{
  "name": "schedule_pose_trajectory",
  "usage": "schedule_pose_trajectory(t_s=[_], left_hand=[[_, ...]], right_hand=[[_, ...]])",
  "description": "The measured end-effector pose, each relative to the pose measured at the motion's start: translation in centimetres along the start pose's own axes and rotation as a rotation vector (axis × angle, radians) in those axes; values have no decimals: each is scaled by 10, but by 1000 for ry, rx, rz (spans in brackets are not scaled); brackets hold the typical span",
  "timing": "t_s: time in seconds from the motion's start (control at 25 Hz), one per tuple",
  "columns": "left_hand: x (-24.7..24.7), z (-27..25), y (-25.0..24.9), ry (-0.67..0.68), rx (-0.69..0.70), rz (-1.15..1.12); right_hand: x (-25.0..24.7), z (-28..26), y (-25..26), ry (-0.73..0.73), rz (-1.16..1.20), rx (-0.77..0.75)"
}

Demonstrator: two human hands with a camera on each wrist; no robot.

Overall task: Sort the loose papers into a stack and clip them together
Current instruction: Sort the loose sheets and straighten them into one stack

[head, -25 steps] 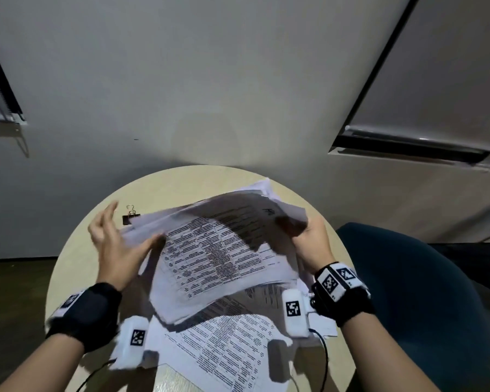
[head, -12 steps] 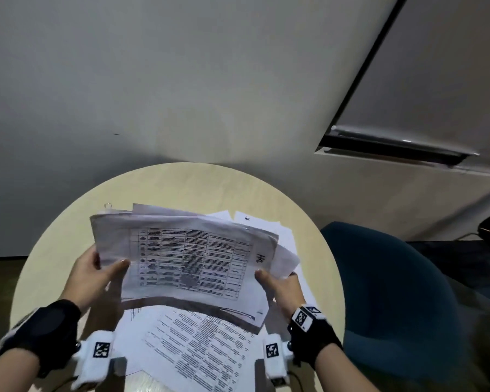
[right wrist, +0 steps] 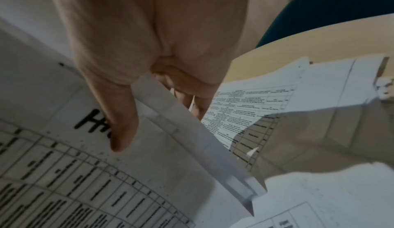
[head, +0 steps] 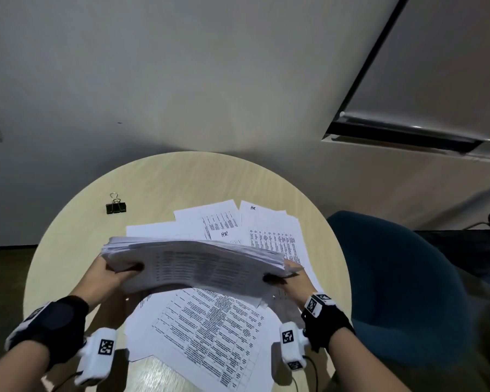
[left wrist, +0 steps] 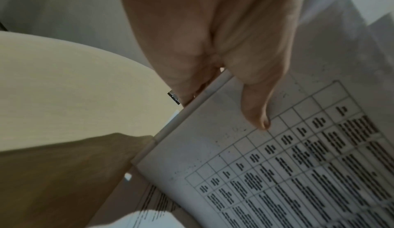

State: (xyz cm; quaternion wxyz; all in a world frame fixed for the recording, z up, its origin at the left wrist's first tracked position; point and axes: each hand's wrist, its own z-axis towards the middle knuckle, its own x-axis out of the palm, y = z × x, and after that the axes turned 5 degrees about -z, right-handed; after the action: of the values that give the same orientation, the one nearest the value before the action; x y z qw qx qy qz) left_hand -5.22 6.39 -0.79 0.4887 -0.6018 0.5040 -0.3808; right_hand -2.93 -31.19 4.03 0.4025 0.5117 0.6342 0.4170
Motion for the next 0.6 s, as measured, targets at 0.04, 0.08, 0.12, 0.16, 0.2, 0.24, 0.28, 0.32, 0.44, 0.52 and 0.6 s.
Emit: schedule_pose_trajectory(t_s=[0.04, 0.08, 0.12, 0.16, 0.2, 0.24, 0.28, 0.32, 0.44, 0.52, 0.6], left_hand=[[0, 0, -2, 26, -5, -1], [0, 1, -4, 38, -13, -11], [0, 0, -5, 43, -17, -19], [0, -1, -7, 47, -12, -19], [-1, -1, -6, 51, 1, -23], [-4, 0, -4, 53, 17, -26], [-7, 0, -3, 53, 35, -19], [-9, -1, -1, 52, 44, -12], [-5, -6, 2, 56, 58, 12], [5, -4, -3, 11, 88, 18], [10, 1, -13, -40, 130, -8]], right_hand=[[-4, 9, -4, -16, -48, -3], [0, 12, -2, -4, -109, 9], [6, 16, 0, -6, -161, 18], [12, 18, 0, 6, -161, 25], [17, 21, 0, 3, -220, 23], [20, 20, 2, 3, -215, 35], [22, 21, 1, -29, -215, 26], [22, 21, -1, -41, -183, 23], [31, 16, -3, -167, -171, -14], [42, 14, 2, -228, -88, -66], [44, 20, 6, -293, -57, -123]])
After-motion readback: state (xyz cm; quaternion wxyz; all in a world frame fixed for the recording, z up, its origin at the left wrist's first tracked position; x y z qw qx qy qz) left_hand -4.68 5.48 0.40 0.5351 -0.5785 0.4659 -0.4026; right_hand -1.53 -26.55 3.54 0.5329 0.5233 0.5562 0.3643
